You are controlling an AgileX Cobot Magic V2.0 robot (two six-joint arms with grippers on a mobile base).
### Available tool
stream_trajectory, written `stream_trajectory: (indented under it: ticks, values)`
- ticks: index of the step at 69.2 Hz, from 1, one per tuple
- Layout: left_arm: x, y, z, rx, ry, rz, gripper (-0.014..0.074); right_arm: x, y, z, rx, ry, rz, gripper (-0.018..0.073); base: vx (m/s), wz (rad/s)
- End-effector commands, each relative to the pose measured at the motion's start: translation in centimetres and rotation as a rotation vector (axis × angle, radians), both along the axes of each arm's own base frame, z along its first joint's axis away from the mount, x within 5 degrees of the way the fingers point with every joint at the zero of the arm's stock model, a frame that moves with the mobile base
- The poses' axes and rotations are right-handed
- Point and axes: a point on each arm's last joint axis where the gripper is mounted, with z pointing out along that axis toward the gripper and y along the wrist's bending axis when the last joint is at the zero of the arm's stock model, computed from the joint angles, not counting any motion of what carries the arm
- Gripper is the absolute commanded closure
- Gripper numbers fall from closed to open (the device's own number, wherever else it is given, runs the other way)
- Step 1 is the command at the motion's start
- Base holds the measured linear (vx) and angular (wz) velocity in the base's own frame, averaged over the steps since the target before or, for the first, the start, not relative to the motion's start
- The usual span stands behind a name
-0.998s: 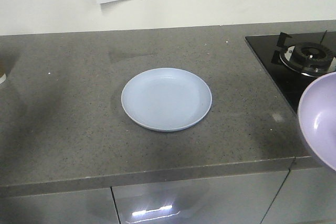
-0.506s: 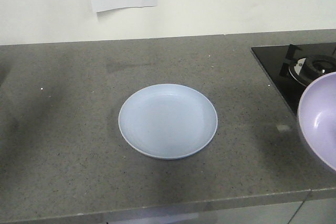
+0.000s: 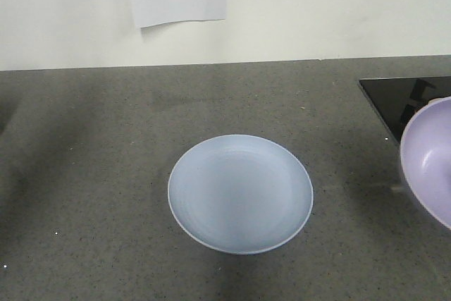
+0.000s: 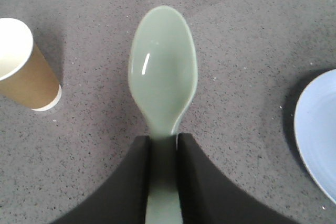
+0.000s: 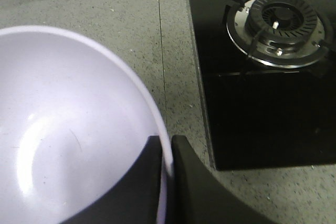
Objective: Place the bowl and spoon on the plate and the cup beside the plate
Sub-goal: 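Drive the base to the counter with the light blue plate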
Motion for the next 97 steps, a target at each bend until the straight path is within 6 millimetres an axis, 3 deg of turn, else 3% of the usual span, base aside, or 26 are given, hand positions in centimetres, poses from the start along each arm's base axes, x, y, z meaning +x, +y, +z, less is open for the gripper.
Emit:
stream_trajectory:
  ticks: [1,97]
  values:
    - [-0.35,0.01,1.50,-0.013,-0.094,-0.009,0.0603,0.25,-0.07,1.22,-0.005,-0.091,-0.006,0.0562,0.11,0.08]
    - [-0.35,0.01,1.50,-0.013,-0.094,-0.009,0.0603,0.25,-0.07,1.22,-0.005,-0.091,-0.006,0.0562,0.02,0.02]
